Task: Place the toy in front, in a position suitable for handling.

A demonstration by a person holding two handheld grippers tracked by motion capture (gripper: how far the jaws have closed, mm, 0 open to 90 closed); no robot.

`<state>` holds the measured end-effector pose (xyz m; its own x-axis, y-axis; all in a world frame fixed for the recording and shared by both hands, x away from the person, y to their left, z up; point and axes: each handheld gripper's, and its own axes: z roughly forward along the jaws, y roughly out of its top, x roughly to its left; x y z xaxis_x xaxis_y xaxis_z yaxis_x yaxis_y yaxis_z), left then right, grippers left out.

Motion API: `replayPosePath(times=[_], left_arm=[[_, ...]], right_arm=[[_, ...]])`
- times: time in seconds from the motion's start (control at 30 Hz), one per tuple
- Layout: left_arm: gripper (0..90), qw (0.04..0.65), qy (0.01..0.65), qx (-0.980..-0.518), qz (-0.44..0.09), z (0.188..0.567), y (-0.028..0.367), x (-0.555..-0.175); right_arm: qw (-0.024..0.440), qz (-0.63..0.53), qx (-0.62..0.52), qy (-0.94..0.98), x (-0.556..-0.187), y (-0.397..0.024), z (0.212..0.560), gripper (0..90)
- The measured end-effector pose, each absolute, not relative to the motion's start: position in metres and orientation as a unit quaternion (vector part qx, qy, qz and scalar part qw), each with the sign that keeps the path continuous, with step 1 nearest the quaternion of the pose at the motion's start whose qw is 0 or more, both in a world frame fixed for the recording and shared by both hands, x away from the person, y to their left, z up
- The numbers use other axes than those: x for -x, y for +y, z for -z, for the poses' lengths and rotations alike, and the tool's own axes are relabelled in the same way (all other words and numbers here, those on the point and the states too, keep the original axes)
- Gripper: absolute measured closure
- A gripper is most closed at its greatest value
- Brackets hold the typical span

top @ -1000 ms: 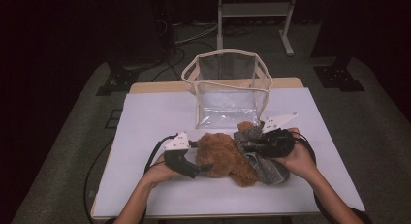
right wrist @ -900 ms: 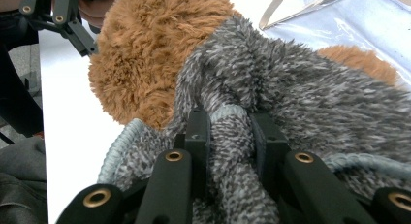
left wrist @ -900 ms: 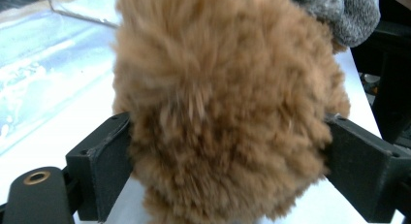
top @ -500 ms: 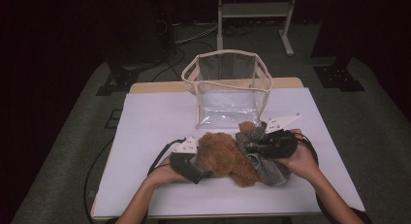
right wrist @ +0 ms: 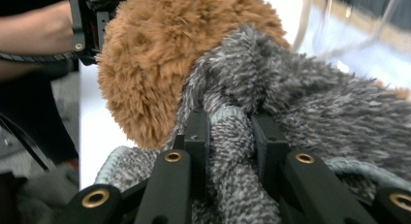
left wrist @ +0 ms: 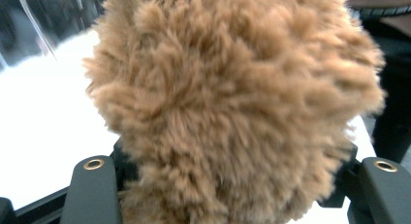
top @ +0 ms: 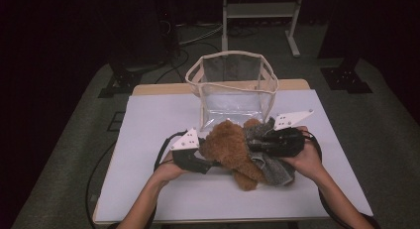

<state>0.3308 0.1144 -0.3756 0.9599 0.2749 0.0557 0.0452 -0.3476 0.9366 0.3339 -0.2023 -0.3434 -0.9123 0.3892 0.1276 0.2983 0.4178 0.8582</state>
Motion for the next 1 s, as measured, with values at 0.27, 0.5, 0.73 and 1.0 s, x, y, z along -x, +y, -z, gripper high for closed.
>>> replayPosePath(times=[0.27, 0.5, 0.73, 1.0], left_arm=[[32.2, 0.571, 0.043, -0.804, -0.162, 0.297, 0.128, -0.317], [32.3, 0.579, 0.050, -0.802, -0.137, 0.313, 0.124, -0.321], [32.4, 0.589, 0.041, -0.795, -0.139, 0.310, 0.104, -0.325], [32.4, 0.573, 0.007, -0.807, -0.147, 0.299, 0.070, -0.324]], right_arm=[[0.042, -0.569, -0.182, 0.801, -0.324, -0.199, 0.311, 71.8], [0.021, -0.555, -0.197, 0.808, -0.323, -0.206, 0.329, 71.6], [0.046, -0.567, -0.193, 0.800, -0.327, -0.235, 0.289, 71.5], [0.051, -0.533, -0.128, 0.835, -0.334, -0.219, 0.214, 71.2]])
